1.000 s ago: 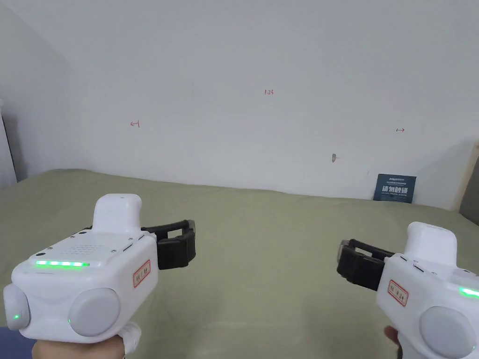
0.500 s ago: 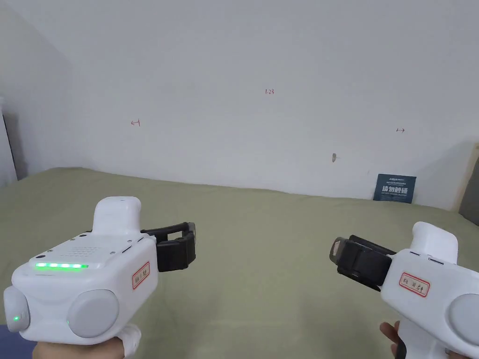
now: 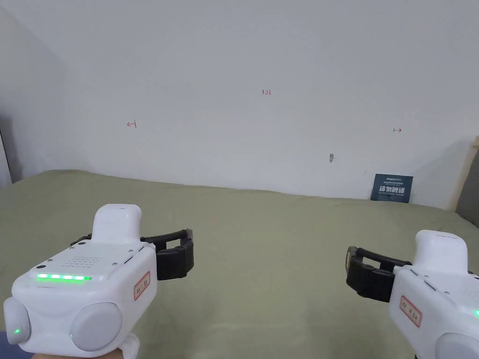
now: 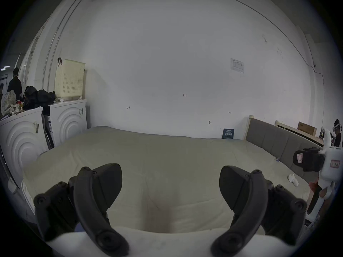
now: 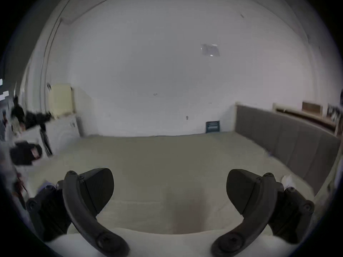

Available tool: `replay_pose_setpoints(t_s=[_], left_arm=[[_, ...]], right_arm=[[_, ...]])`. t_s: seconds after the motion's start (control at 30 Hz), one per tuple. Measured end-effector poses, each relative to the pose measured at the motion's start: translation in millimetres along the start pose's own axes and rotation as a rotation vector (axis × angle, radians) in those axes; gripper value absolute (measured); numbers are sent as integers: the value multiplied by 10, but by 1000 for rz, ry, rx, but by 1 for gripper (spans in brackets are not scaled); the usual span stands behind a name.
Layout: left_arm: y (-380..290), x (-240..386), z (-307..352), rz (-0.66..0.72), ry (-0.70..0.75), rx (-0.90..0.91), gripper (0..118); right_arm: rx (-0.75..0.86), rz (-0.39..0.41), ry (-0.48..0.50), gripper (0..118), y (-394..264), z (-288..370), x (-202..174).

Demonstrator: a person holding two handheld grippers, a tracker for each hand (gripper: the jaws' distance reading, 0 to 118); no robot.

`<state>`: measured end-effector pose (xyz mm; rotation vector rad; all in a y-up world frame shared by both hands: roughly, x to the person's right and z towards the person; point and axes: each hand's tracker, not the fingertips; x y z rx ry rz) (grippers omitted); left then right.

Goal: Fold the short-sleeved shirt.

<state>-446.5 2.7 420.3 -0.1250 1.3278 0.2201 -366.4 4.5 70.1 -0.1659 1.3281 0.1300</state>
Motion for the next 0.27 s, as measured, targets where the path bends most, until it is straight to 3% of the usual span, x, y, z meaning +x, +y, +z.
replay_pose_setpoints(t_s=[0.27], left_arm=[[-6, -19, -72, -2, 10, -13, 111]], right_arm=[[27, 1, 32, 118, 7, -27, -33]])
